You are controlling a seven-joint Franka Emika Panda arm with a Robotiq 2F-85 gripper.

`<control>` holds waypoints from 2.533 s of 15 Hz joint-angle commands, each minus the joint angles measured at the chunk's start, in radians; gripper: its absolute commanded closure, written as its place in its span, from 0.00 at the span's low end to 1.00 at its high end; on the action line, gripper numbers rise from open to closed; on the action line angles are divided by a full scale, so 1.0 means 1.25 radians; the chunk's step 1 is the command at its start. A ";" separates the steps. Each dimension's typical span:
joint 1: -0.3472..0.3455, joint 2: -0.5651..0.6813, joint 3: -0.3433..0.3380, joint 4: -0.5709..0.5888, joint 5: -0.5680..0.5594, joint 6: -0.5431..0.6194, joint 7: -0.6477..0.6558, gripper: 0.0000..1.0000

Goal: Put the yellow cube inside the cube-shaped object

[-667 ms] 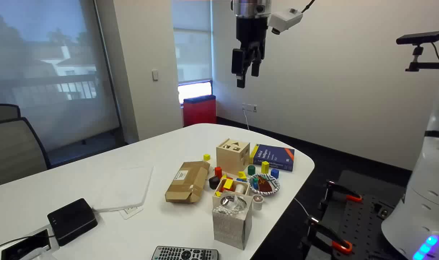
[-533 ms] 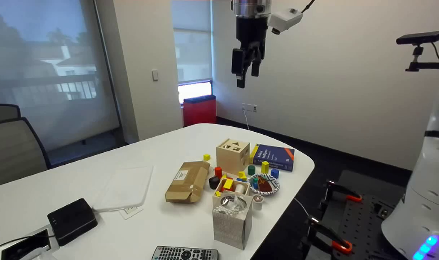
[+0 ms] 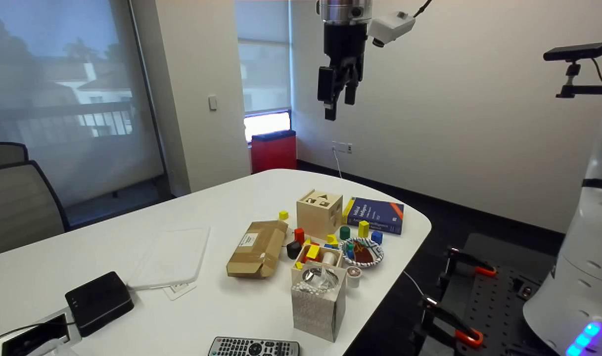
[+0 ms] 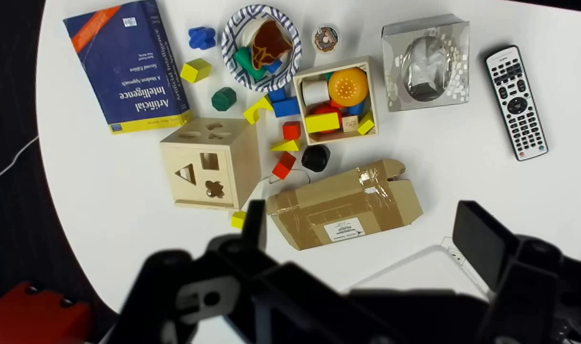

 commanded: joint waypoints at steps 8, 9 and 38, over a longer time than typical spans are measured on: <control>-0.065 0.151 -0.132 0.065 -0.002 0.106 0.030 0.00; -0.077 0.172 -0.148 0.073 -0.001 0.124 0.037 0.00; -0.191 0.620 -0.307 0.226 0.188 0.259 -0.134 0.00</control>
